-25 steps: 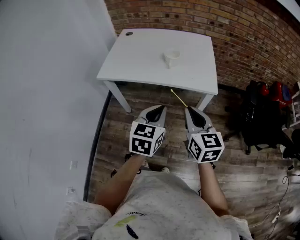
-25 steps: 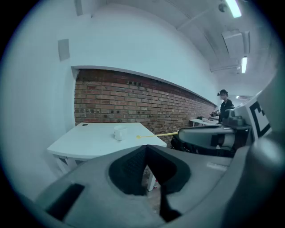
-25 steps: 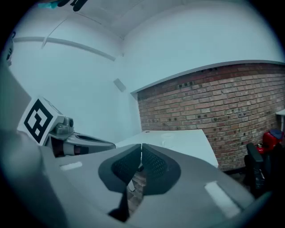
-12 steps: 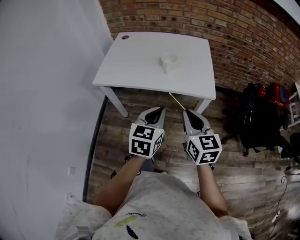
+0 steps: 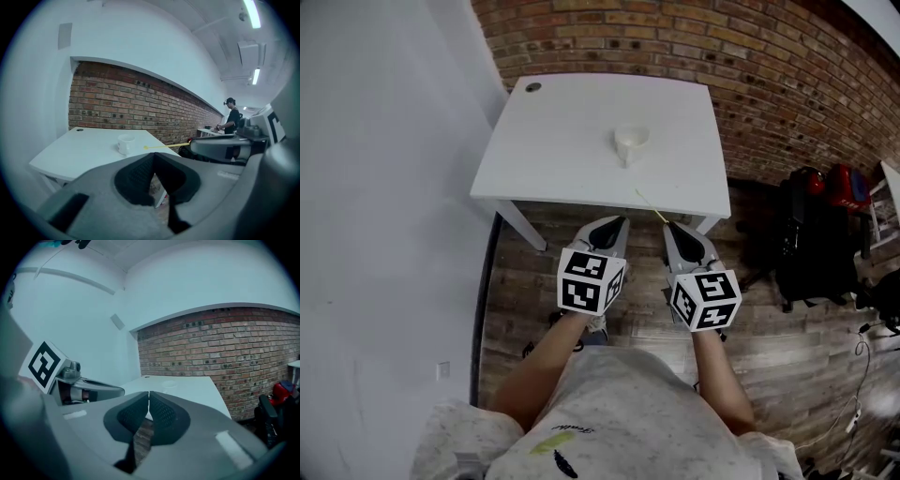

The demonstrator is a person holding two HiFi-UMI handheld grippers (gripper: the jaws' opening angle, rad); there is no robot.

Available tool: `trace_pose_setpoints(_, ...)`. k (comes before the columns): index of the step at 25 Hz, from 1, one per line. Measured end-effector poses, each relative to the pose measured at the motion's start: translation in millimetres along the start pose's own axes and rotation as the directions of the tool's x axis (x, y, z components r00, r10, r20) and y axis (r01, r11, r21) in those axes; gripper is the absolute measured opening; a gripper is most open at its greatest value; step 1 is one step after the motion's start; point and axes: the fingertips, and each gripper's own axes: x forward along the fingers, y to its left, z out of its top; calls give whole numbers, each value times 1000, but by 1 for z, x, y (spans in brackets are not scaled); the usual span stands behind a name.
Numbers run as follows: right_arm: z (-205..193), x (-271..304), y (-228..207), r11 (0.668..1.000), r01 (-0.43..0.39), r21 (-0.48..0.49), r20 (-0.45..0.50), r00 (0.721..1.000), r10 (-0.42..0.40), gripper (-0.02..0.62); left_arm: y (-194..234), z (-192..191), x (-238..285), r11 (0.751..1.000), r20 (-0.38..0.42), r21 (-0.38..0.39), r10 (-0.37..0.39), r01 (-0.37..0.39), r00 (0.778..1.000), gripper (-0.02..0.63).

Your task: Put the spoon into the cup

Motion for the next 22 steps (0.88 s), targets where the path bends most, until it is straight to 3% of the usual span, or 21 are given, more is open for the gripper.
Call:
trace_pose_setpoints(13,30,97,-2,997,76,-8,-33,997,-77,15,84,35,53,996,-8,-15,-91,91,996,1)
trace_pose_setpoints(22,37,146,2,996,95,0,-53,994,-95,15,128,44,71,994,-16,-27,-110,110,994,1)
